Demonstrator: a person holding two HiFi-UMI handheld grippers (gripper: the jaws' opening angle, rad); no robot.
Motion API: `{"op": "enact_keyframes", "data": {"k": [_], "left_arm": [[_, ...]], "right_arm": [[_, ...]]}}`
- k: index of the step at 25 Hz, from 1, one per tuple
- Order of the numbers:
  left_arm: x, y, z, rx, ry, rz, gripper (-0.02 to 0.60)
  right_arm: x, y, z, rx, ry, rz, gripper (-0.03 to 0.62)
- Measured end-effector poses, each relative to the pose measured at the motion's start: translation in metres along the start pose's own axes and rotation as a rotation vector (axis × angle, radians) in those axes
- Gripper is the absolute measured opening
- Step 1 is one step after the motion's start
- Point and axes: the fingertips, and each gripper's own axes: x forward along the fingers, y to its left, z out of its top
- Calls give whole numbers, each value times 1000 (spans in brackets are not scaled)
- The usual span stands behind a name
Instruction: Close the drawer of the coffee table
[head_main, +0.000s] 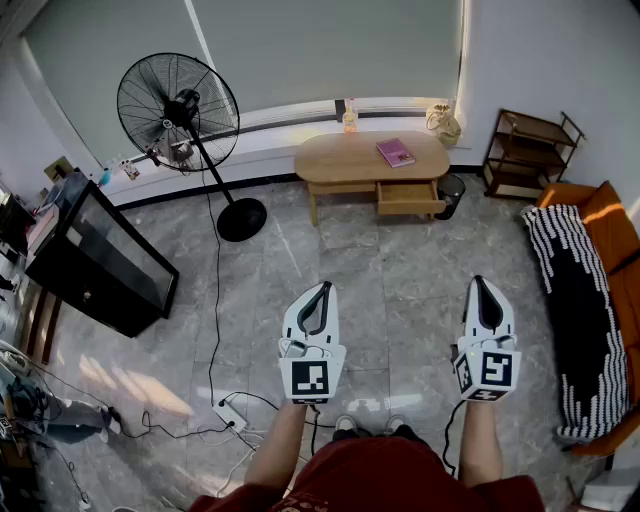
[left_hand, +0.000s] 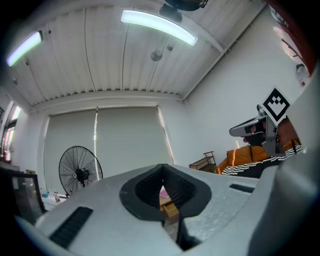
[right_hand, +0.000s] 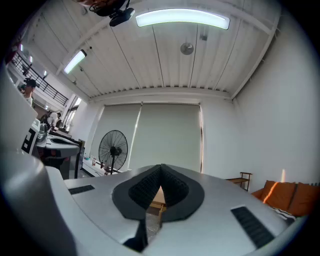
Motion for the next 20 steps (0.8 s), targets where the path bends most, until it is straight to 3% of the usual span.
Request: {"op": "enact_keyframes", "data": {"k": [12,20], "left_arm": [[-16,31,-6,34,-21,-9,8],[-28,61,-23,-10,-11,-14,8]], "right_arm": [[4,43,2,2,-21,7,-3],[13,82,-6,4,11,2,-3]]}}
